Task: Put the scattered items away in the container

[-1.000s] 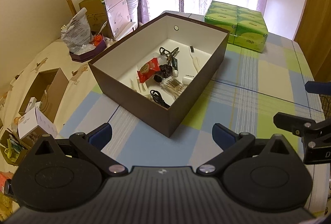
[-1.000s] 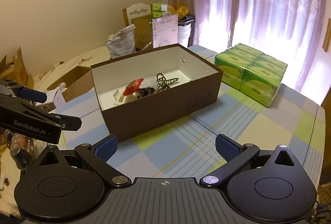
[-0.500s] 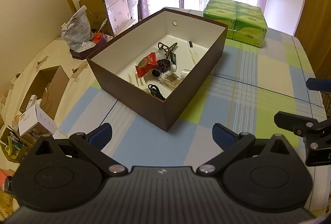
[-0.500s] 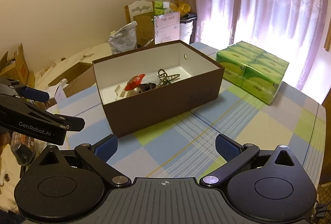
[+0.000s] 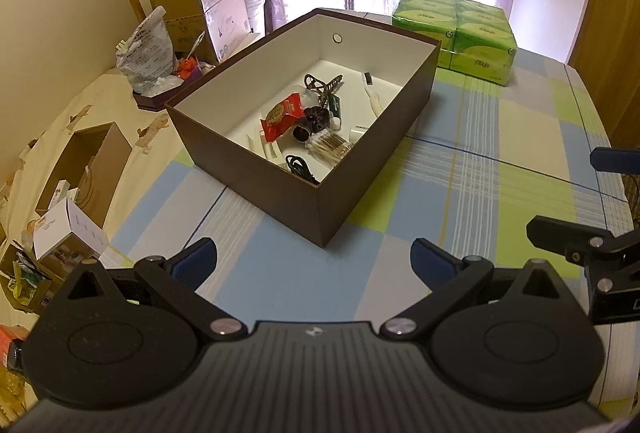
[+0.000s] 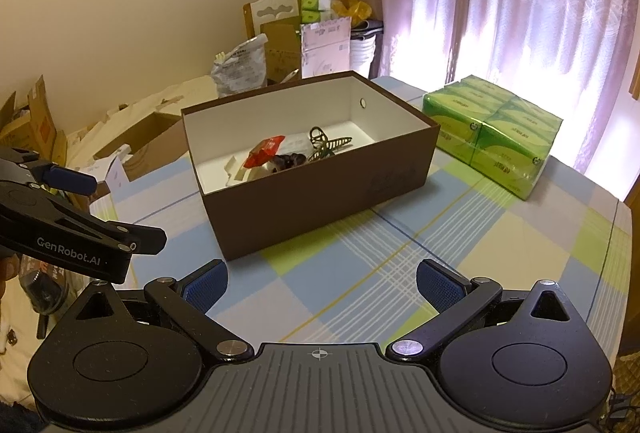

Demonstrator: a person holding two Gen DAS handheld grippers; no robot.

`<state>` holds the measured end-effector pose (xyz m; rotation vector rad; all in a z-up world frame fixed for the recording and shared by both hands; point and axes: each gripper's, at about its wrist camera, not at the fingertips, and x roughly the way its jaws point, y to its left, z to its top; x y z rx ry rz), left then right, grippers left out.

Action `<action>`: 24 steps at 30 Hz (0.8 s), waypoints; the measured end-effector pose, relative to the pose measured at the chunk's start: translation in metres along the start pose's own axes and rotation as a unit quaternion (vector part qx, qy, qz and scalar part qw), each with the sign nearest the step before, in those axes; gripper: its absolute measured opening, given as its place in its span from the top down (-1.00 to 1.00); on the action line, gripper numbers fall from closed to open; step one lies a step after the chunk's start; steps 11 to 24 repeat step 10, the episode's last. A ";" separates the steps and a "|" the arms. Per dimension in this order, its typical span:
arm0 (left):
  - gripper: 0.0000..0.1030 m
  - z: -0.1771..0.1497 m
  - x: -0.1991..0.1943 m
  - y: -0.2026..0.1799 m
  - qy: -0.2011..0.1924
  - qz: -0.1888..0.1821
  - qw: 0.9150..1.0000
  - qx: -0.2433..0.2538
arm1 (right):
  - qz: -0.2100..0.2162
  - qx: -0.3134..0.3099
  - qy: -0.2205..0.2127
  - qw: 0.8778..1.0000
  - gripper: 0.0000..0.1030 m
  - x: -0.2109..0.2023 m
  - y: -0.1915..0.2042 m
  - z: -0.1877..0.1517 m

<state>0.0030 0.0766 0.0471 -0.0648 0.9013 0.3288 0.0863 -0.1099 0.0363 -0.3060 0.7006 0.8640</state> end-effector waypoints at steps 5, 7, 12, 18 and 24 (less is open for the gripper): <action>-0.98 -0.001 0.001 0.001 0.001 0.000 1.000 0.000 | -0.001 -0.002 0.003 1.000 -1.00 0.002 0.002 0.000; -0.98 -0.002 0.001 0.002 -0.002 0.000 1.000 -0.001 | -0.001 -0.003 0.004 1.000 -1.00 0.003 0.003 0.000; -0.98 -0.003 -0.001 0.003 -0.009 0.000 1.000 0.002 | -0.001 -0.007 0.005 1.000 -1.00 0.004 0.004 -0.001; -0.98 -0.003 -0.001 0.003 -0.009 0.000 1.000 0.002 | -0.001 -0.007 0.005 1.000 -1.00 0.004 0.004 -0.001; -0.98 -0.003 -0.001 0.003 -0.009 0.000 1.000 0.002 | -0.001 -0.007 0.005 1.000 -1.00 0.004 0.004 -0.001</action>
